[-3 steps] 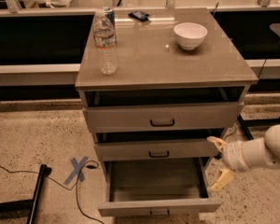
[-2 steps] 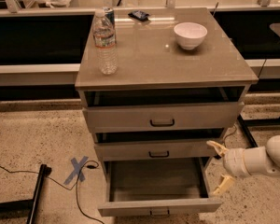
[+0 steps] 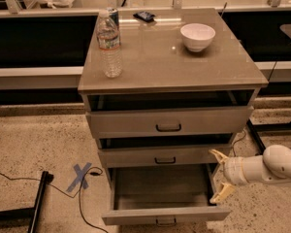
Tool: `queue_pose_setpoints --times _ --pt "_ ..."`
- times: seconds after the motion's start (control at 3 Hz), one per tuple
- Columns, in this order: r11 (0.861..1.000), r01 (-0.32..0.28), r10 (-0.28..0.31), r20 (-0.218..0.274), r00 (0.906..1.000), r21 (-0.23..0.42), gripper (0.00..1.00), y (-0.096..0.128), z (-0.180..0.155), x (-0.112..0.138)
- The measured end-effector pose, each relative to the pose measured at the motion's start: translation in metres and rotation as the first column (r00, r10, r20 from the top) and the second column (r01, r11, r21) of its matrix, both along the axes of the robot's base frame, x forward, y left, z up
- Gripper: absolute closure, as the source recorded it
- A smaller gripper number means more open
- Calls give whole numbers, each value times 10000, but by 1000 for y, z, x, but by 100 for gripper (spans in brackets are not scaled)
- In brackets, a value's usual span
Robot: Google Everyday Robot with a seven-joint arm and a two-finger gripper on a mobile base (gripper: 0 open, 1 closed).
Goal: Close bottom drawer
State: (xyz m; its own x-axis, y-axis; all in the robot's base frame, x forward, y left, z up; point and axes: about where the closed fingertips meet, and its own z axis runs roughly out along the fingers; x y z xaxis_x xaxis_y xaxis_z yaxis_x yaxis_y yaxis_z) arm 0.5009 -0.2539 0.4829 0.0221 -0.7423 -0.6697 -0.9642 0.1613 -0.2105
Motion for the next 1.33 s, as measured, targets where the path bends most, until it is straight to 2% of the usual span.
queue_pose_setpoints --times 0.33,0.67,1.0,1.33 --pt "9989 -41 53 260 9996 -458 0 -3 -77 3" --pt "9905 -718 756 277 9968 -1175 0 -4 -148 -2" --pt "9905 -718 756 277 9968 -1175 0 -4 -148 -2" --pt "9912 -415 390 -226 9990 -1258 0 -12 -196 12"
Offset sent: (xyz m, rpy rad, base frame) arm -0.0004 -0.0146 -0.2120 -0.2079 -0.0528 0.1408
